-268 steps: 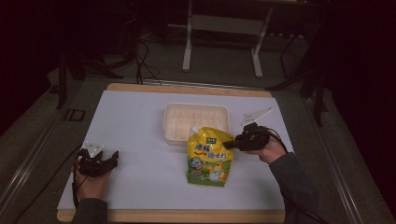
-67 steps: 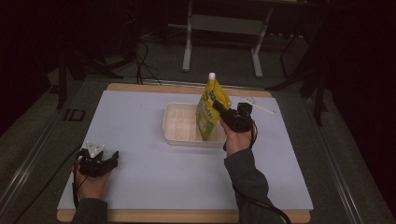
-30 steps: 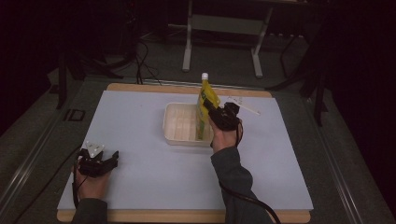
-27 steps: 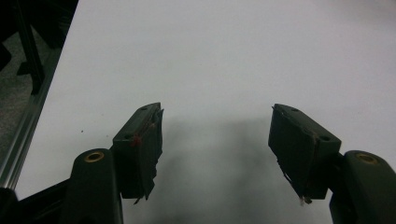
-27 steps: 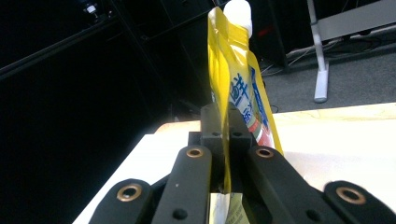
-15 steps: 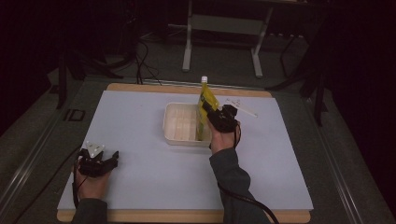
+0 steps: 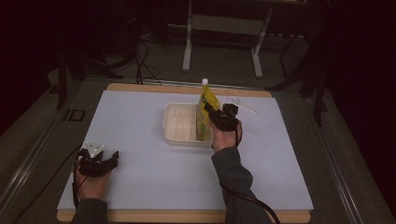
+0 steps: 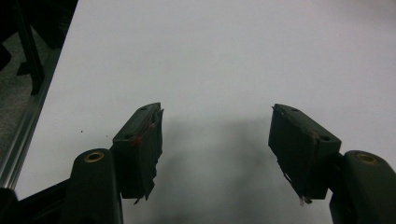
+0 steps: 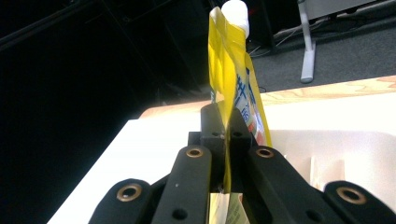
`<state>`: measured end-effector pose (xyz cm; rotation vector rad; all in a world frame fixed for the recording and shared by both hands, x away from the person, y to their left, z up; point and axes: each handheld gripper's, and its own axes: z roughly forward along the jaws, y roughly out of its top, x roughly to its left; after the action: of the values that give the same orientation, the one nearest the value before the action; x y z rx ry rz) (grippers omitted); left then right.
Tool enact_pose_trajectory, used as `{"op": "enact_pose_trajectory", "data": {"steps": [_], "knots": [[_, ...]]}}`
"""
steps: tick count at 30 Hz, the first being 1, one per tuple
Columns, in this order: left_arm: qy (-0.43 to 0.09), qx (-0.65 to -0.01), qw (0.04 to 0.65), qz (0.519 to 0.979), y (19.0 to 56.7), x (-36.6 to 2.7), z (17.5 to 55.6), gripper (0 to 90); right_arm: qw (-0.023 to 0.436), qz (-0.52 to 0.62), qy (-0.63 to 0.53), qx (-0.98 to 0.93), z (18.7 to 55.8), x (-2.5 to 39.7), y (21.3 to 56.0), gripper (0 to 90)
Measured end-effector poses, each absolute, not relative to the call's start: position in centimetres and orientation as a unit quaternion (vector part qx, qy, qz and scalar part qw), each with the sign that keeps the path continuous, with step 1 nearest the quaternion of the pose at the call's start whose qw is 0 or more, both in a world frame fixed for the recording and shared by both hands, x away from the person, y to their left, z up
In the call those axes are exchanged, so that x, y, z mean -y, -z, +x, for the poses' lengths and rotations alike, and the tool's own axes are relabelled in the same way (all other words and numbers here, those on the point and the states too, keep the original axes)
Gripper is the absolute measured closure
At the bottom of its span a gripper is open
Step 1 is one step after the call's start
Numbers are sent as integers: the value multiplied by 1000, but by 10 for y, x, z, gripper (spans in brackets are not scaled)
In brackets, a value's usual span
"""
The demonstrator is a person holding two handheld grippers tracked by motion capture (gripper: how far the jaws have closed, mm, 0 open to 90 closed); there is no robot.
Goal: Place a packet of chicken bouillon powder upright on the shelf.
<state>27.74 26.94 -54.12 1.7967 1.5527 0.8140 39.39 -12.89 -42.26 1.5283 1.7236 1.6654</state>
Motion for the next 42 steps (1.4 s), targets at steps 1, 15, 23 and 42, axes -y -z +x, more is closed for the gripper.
{"op": "enact_pose_trajectory", "data": {"steps": [1,15,23,42], "knots": [[-308,-588,310,680,541,-269,277,347,148,531,-578,-601,394,129,423,900],[-309,-587,310,681,541,-269,277,347,152,533,-536,-637,400,124,423,900],[-308,-588,310,680,541,-269,278,347,126,530,-516,-661,401,128,423,722],[-309,-589,309,680,541,-269,278,345,113,479,-455,-742,387,148,419,346]]}}
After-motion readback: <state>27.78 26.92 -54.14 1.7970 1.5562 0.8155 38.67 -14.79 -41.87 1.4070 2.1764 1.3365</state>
